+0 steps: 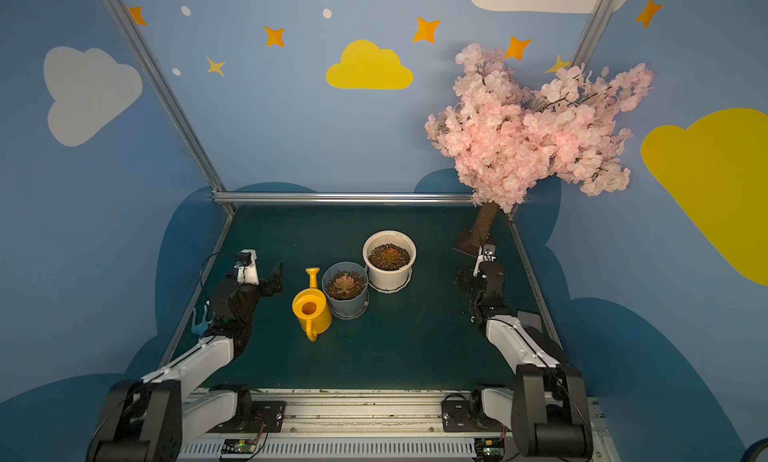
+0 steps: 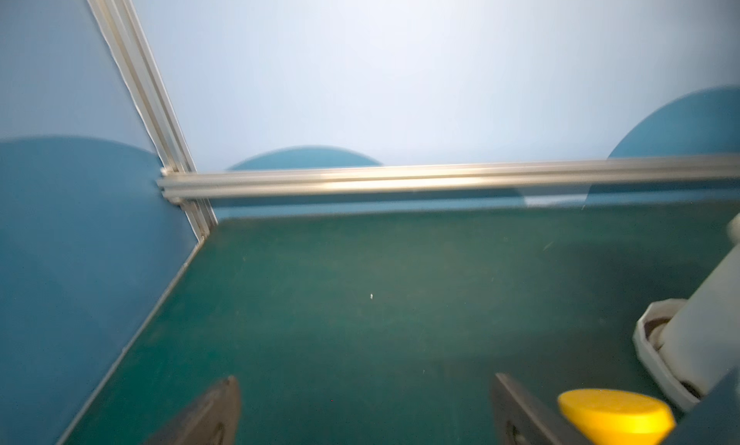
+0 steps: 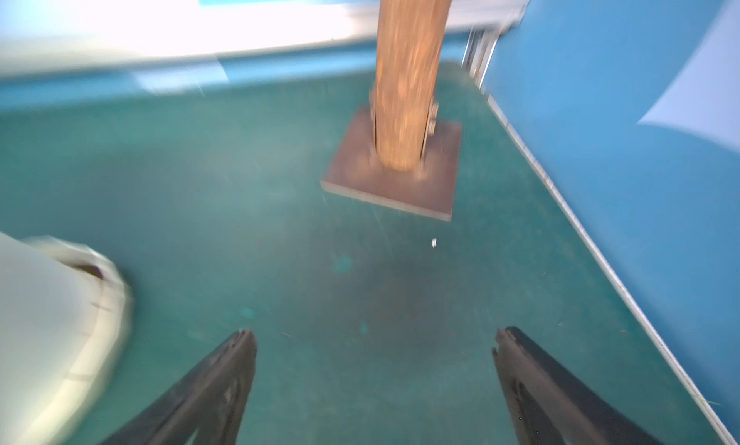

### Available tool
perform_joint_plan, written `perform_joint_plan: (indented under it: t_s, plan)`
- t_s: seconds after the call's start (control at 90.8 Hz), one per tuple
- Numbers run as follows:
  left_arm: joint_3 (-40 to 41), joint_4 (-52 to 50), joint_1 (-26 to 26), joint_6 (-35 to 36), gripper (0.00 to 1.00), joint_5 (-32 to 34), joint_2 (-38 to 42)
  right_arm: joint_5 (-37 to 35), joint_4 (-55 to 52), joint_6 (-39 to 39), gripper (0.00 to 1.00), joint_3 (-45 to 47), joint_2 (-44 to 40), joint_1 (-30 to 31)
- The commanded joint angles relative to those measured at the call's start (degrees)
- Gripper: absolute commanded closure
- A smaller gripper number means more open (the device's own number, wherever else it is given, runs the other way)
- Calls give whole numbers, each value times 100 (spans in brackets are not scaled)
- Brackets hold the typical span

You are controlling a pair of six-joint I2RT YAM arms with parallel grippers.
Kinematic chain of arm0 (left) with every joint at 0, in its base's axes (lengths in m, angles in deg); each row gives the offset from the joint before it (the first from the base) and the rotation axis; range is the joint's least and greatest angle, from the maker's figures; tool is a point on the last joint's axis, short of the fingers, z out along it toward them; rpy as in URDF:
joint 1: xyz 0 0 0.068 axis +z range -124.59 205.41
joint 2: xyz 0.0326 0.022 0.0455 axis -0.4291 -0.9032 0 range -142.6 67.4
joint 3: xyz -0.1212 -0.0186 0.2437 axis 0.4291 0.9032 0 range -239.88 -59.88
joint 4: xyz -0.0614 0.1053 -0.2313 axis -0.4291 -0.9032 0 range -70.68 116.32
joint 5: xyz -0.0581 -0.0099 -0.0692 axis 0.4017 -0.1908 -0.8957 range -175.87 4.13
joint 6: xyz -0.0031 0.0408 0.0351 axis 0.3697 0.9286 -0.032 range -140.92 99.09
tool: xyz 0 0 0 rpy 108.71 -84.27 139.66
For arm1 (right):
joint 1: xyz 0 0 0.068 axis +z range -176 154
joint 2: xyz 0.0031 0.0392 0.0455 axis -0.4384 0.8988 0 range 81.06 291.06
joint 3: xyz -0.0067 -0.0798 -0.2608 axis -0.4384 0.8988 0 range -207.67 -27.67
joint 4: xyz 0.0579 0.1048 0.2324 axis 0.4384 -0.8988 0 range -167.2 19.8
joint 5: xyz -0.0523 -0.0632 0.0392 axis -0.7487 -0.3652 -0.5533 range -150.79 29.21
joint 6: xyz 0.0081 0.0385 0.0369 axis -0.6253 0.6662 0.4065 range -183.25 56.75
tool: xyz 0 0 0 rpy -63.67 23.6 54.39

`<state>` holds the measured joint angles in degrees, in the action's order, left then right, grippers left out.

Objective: Water the succulent around the soil edge
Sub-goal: Pick up the watering can from the center of the board.

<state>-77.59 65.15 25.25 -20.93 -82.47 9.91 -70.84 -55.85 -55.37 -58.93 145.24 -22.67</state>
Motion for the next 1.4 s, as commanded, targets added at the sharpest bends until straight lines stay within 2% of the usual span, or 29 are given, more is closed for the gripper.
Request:
perform_joint_plan:
  t_s: [0.0,0.066,0.176,0.286,0.385,0.484,0.584,0.661,0.804,0.925,1.046,1.112,1.277,1.387]
  plan:
    - [-59,-1678,-146,-360,0,41,1123,567,-1375,977,3,-337,-924,251]
    - [-121,-2273,-653,-397,1,369,1808,727,-2031,1238,3,-611,-1244,701]
    - [-540,-3573,-1595,-618,3,1024,2684,564,-2743,1516,4,-982,-1366,1935]
    - [-1117,-4840,-2412,-1132,5,1481,3184,-111,-2949,1699,4,-1174,-1122,3502]
    - [-1724,-5944,-2998,-1397,4,1463,3298,-884,-2973,1787,4,-1357,-771,4872]
    - [-2376,-6868,-3339,-1444,0,1227,3150,-1420,-2782,1902,4,-1467,-321,5866]
    - [-2853,-7457,-3394,-1329,0,818,3029,-1579,-2190,2093,4,-1376,143,6623]
    - [-3109,-7783,-3402,-1034,0,883,3042,-1765,-1587,2106,4,-1315,572,7091]
    - [-3323,-8275,-3396,-221,0,1057,3238,-2076,-741,1865,4,-1392,1387,7720]
    - [-3265,-8709,-3396,441,0,994,3464,-2120,-117,1796,3,-1497,2105,7928]
    - [-3051,-8665,-3349,681,0,382,3733,-2040,415,1826,3,-1712,2864,7987]
    - [-2901,-8570,-3337,754,0,393,3894,-2077,639,1728,3,-1879,3199,8008]
    - [-2717,-8362,-3318,971,0,308,4138,-2882,1543,1834,3,-2050,3952,7998]
    - [-2690,-8318,-3300,1083,0,259,4142,-3146,2639,1108,3,-2128,4507,7999]
